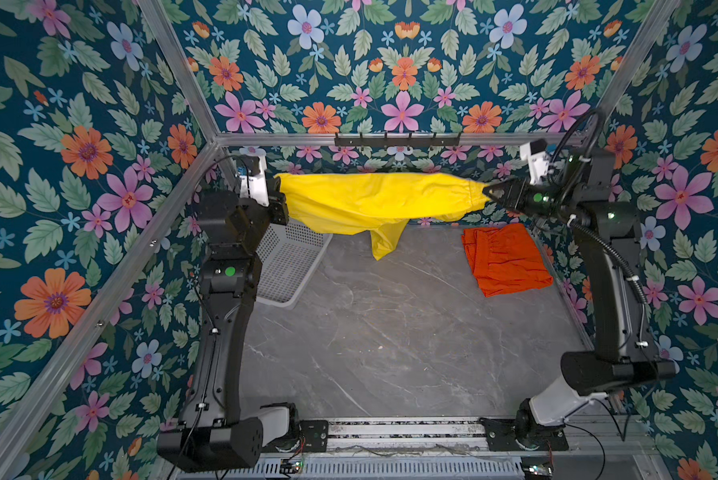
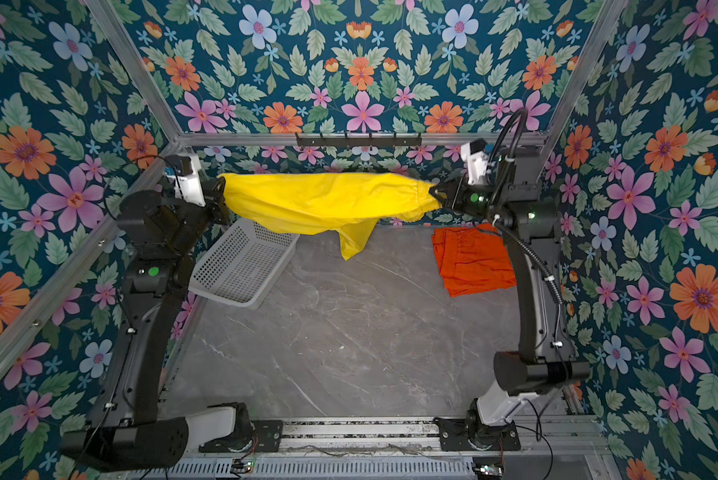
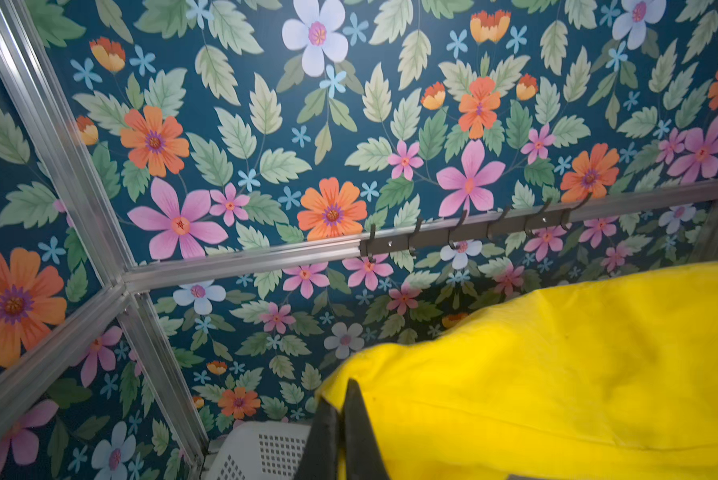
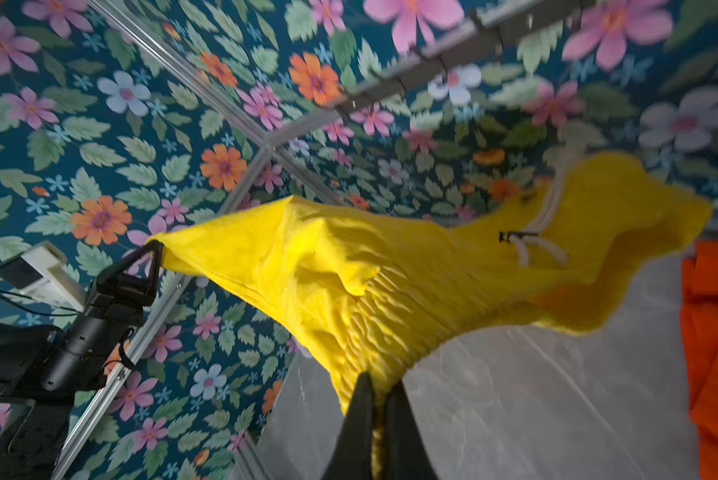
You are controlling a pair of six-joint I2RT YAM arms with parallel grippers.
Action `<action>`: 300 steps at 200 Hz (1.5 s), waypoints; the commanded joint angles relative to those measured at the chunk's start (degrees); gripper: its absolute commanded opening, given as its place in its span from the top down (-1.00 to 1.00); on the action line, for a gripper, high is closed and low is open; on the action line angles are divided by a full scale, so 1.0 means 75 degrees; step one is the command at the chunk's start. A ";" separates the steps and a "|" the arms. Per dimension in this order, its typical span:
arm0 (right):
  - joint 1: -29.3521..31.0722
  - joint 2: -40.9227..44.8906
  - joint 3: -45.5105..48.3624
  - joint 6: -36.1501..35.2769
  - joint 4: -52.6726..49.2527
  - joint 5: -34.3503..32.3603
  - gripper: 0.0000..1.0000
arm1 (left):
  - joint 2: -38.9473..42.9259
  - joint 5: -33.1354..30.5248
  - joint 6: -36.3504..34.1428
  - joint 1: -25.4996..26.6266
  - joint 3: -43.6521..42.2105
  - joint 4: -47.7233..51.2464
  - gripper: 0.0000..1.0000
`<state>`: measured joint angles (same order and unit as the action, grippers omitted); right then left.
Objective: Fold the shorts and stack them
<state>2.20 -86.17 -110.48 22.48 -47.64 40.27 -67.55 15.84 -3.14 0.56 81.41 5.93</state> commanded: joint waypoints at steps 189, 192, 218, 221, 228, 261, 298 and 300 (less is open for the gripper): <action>-0.0459 0.2543 0.8449 0.1698 -0.1057 0.0679 1.00 | -0.0530 0.0313 -0.0293 0.0028 -0.1748 0.2144 1.00; -0.0476 0.2492 0.8409 0.1685 -0.1068 0.0672 1.00 | -0.0668 0.0326 -0.0303 0.0053 -0.1649 0.2123 1.00; -0.0618 0.2237 0.8137 0.1633 -0.1148 0.0663 1.00 | -0.1630 0.0514 -0.0408 0.0320 -0.0841 0.2010 1.00; -0.0658 0.2222 0.8117 0.1636 -0.1148 0.0662 1.00 | -0.1724 0.0524 -0.0425 0.0362 -0.0756 0.2010 1.00; -0.0718 0.2208 0.8091 0.1632 -0.1152 0.0660 1.00 | -0.1941 0.0575 -0.0455 0.0452 -0.0565 0.2010 1.00; -0.0946 0.2063 0.8088 0.1656 -0.1050 0.0753 1.00 | -0.2756 0.0638 -0.0549 0.0738 0.0185 0.1907 1.00; -0.1008 0.1637 0.8138 0.1678 -0.0750 0.0829 1.00 | -0.3724 0.0576 -0.0561 0.0998 0.0988 0.2038 1.00; -0.1020 0.1614 0.8140 0.1684 -0.0729 0.0835 1.00 | -0.3785 0.0564 -0.0565 0.1020 0.1016 0.2043 1.00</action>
<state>-5.17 -72.55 -49.63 34.54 -53.47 47.59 -92.95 22.17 -6.35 7.33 86.41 23.62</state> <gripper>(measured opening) 0.065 0.058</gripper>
